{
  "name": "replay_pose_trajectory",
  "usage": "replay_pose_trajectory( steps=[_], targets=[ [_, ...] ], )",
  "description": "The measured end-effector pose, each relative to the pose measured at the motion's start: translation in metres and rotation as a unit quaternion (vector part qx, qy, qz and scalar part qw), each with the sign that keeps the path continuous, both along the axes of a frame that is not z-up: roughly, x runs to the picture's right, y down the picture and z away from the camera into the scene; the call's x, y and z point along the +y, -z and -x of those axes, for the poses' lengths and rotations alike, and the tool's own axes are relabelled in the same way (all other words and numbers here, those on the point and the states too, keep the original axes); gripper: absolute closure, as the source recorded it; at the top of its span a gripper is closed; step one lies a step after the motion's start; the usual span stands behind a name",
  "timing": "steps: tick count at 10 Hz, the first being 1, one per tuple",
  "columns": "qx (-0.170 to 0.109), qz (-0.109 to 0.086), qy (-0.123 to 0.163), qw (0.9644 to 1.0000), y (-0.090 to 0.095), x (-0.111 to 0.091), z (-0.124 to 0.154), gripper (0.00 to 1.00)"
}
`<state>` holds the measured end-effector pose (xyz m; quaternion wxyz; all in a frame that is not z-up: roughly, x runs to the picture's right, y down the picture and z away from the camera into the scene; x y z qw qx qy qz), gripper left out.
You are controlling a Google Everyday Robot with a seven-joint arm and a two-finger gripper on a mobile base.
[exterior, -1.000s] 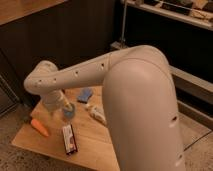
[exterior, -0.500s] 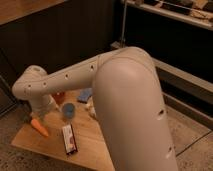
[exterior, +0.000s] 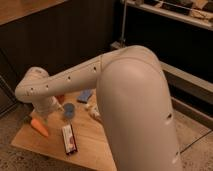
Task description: Drag the pepper across the table
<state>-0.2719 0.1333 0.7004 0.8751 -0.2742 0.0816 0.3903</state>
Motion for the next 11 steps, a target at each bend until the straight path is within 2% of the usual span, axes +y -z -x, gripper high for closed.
replay_pose_trajectory(
  steps=[3,5,11],
  targets=[
    [-0.037,-0.015,0.028,0.9988,0.002,0.022,0.023,0.35],
    [-0.055,-0.017,0.035,0.9977,0.001,0.031,0.037,0.35],
    [-0.095,0.009,0.040,0.9946,-0.025,0.059,0.084,0.35]
  ],
)
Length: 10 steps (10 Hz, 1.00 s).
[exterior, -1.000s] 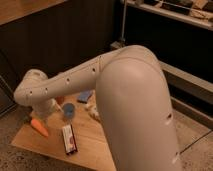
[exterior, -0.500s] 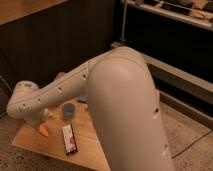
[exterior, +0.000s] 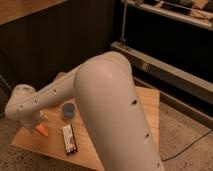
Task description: Drag the pepper across the table
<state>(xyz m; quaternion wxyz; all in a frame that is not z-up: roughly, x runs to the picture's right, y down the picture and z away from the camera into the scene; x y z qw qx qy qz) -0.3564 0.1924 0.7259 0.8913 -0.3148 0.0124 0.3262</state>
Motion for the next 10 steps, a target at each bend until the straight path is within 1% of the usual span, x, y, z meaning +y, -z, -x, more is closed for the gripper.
replay_pose_trajectory(
  steps=[3,4,5,6,7,10],
  targets=[
    [-0.004,0.018,0.010,0.9998,-0.012,0.017,0.005,0.35],
    [-0.004,0.022,0.014,0.9996,-0.016,0.021,0.006,0.39],
    [-0.004,0.026,0.019,0.9995,-0.021,0.024,0.007,0.49],
    [-0.003,0.028,0.023,0.9994,-0.024,0.026,0.008,0.56],
    [-0.002,0.029,0.026,0.9992,-0.027,0.026,0.010,0.59],
    [0.003,0.029,0.035,0.9990,-0.035,0.025,0.013,0.59]
  ],
)
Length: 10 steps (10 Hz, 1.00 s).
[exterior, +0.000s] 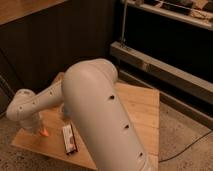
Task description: Drag the pepper across the table
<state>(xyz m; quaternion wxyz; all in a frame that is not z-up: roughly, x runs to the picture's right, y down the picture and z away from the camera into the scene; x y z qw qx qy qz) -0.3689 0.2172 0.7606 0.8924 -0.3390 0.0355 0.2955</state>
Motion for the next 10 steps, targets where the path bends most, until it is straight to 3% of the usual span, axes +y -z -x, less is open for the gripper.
replay_pose_trajectory(
  steps=[4,10],
  targets=[
    [0.006,-0.003,0.014,0.9999,-0.006,-0.002,0.006,0.59],
    [0.006,-0.027,0.025,0.9993,-0.018,-0.021,0.022,0.58]
  ],
)
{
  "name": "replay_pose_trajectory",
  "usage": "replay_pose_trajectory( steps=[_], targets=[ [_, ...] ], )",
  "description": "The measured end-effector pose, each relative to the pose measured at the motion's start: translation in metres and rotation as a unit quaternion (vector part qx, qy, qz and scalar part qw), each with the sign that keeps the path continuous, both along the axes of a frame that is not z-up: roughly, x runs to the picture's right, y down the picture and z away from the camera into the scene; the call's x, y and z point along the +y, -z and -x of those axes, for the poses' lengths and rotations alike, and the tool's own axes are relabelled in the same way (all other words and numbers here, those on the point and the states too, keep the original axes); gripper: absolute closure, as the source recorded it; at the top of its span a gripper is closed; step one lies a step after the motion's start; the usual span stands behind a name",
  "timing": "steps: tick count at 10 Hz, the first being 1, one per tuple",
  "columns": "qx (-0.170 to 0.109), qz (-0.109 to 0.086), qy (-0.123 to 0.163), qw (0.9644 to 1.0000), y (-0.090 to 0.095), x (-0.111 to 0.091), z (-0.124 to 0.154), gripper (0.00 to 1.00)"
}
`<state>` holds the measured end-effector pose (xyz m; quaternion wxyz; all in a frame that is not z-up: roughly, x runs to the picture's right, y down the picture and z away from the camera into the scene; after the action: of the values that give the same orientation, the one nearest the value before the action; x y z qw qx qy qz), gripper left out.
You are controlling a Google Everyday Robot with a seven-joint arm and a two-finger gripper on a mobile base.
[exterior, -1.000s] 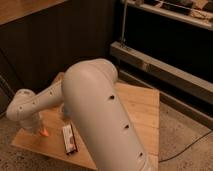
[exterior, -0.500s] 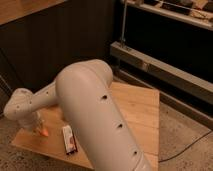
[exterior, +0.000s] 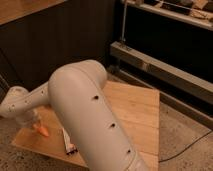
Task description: Drag the pepper across the table
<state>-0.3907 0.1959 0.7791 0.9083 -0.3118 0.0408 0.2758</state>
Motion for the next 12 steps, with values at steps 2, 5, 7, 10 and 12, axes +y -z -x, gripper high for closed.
replay_pose_trajectory(
  steps=[2,5,7,10,12],
  targets=[
    [0.003,-0.004,-0.005,1.0000,-0.007,-0.006,0.002,0.41],
    [0.000,-0.005,-0.008,1.0000,-0.013,-0.010,0.008,0.39],
    [-0.003,-0.005,-0.007,1.0000,-0.017,-0.011,0.013,0.39],
    [-0.006,-0.002,0.000,1.0000,-0.024,-0.009,0.021,0.39],
    [-0.005,-0.001,0.005,1.0000,-0.031,-0.009,0.025,0.39]
  ],
)
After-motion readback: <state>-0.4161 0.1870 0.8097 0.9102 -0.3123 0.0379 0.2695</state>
